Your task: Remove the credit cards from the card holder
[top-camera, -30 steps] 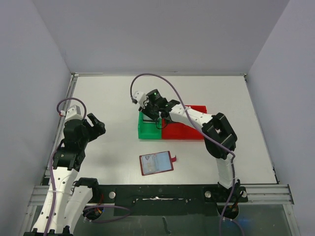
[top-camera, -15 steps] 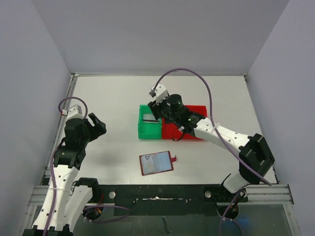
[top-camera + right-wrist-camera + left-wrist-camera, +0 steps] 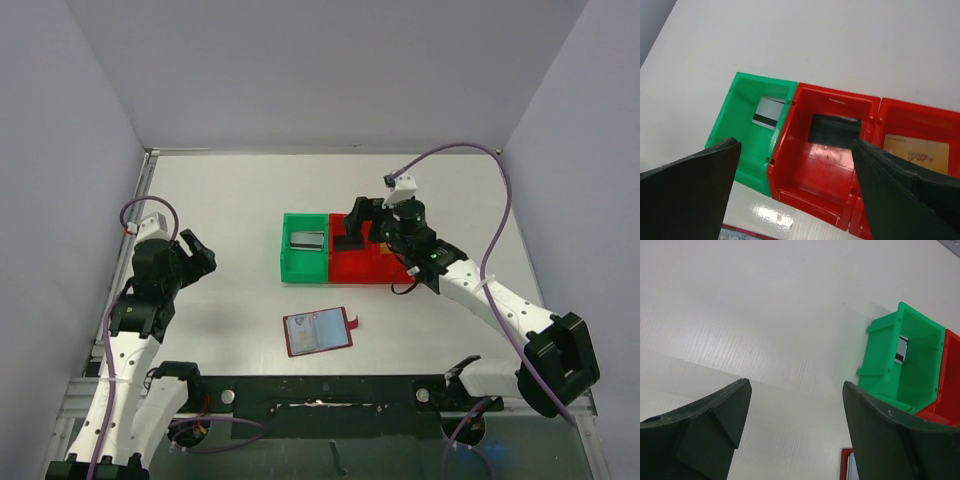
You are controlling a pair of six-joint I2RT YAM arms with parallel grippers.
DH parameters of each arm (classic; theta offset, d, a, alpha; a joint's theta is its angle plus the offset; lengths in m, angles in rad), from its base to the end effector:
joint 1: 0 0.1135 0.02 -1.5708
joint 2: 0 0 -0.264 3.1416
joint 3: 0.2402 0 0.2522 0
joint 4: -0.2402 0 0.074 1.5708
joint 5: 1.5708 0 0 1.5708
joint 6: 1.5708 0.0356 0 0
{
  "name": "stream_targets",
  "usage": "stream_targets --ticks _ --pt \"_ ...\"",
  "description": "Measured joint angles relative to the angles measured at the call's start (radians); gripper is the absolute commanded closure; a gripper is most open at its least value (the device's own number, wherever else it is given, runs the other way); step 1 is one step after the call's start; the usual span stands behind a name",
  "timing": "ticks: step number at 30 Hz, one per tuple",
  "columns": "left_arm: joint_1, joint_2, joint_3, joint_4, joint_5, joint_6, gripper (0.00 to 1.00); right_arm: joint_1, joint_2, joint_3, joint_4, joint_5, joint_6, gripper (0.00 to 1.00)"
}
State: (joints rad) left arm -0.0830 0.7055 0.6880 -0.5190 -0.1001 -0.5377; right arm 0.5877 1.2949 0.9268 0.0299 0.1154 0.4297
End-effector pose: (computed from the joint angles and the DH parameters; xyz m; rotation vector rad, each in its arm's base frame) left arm 0.1588 -0.0096 0.2845 -0.5353 2.0468 -0.2665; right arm 0.2531 0.1637 0.2991 -0.0742 1.9476 0.5736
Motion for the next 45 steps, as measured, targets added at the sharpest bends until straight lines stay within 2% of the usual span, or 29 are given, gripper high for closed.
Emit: stream_targets --ticks 3,7,14,20,22,28,34,45 --pt "0.0 0.001 0.0 0.0 0.0 0.0 0.27 -0.05 -0.037 -0.073 -0.002 -0.036 0.078 0.02" --pt "0.0 0.011 -0.001 0.003 0.004 0.0 0.27 -0.065 -0.039 -0.077 -0.016 -0.114 0.132 0.01" --pt "0.0 0.06 -0.003 0.008 0.033 0.002 0.27 -0.012 -0.016 -0.042 -0.073 -0.228 0.192 0.13" --pt "0.008 0.077 -0.005 0.016 0.057 0.004 0.27 0.117 0.07 -0.009 -0.185 -0.185 0.223 0.38" --pt "0.013 0.077 -0.005 0.016 0.058 0.004 0.27 0.152 0.128 0.043 -0.233 -0.15 0.229 0.52" --pt "0.02 0.069 -0.005 0.024 0.062 0.004 0.27 0.214 0.335 0.303 -0.361 -0.029 0.261 0.63" --pt "0.028 0.057 -0.005 0.025 0.061 0.004 0.27 0.251 0.535 0.526 -0.459 0.075 0.288 0.66" --pt "0.038 0.037 -0.005 0.024 0.053 0.004 0.27 0.251 0.783 0.742 -0.616 0.159 0.28 0.67"
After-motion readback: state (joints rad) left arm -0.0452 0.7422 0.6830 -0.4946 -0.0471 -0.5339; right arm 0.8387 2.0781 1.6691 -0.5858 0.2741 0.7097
